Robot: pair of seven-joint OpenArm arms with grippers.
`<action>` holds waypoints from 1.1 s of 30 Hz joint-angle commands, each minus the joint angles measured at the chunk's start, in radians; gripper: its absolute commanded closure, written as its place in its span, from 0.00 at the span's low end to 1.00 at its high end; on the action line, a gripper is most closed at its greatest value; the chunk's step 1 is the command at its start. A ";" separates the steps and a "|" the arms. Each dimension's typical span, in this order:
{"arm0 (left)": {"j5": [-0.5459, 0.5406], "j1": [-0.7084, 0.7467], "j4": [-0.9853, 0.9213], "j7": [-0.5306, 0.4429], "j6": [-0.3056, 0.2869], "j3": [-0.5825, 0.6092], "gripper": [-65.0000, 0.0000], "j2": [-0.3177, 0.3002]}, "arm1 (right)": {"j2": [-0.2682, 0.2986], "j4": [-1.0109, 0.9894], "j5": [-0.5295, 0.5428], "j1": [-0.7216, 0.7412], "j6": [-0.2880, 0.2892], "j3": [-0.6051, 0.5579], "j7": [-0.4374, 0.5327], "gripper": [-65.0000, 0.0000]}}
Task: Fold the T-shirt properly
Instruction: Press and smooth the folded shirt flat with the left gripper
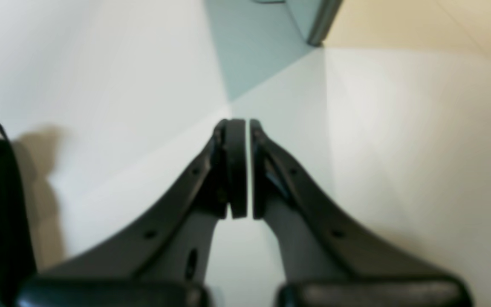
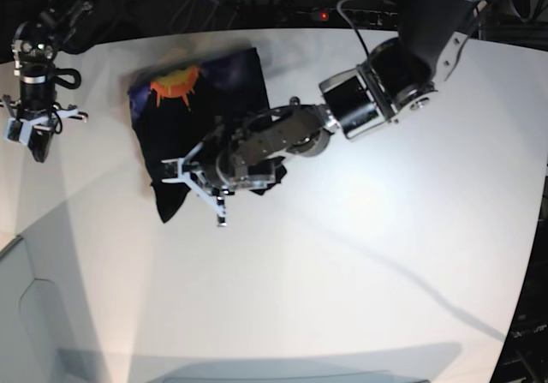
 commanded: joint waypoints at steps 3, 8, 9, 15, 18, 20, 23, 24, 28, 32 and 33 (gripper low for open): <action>0.090 -0.017 -0.033 0.013 -0.052 0.001 1.00 0.052 | -0.014 0.021 0.015 -0.002 -0.006 0.015 0.030 1.00; 0.141 -0.017 -0.055 0.013 -0.092 0.001 1.00 0.088 | -0.021 0.058 0.015 -0.037 -0.006 0.010 0.030 1.00; 0.145 -0.017 -0.055 0.016 -0.092 0.001 1.00 0.088 | -0.023 0.060 0.015 -0.038 -0.006 0.010 0.030 1.00; 0.196 -0.020 -0.045 0.017 -0.085 -0.001 0.65 0.097 | -0.040 0.063 0.015 -0.038 -0.006 0.013 0.030 1.00; 0.247 -0.021 -0.044 0.014 -0.085 -0.008 0.44 0.095 | -0.041 0.063 0.015 -0.040 -0.006 0.013 0.030 1.00; 0.285 -0.028 -0.042 0.014 -0.085 -0.016 0.35 0.098 | -0.041 0.063 0.015 -0.040 -0.006 0.010 0.030 1.00; 0.323 -0.040 -0.038 0.013 -0.085 -0.062 0.33 0.103 | -0.049 0.063 0.015 -0.040 -0.006 0.010 0.030 1.00; 0.325 -0.041 -0.022 0.013 -0.085 -0.079 0.33 0.104 | -0.057 0.063 0.015 -0.042 -0.006 0.010 0.030 1.00; 0.331 -0.037 0.094 0.013 -0.085 -0.196 0.33 0.104 | -0.063 0.063 0.016 -0.058 -0.006 0.006 0.030 1.00; 0.331 -0.008 0.240 0.016 -0.085 -0.323 0.33 0.091 | -0.083 0.061 0.016 -0.072 -0.006 -0.020 0.030 1.00; 0.331 -0.001 0.277 0.020 -0.085 -0.346 0.33 0.084 | -0.084 0.061 0.016 -0.075 -0.006 -0.031 0.033 1.00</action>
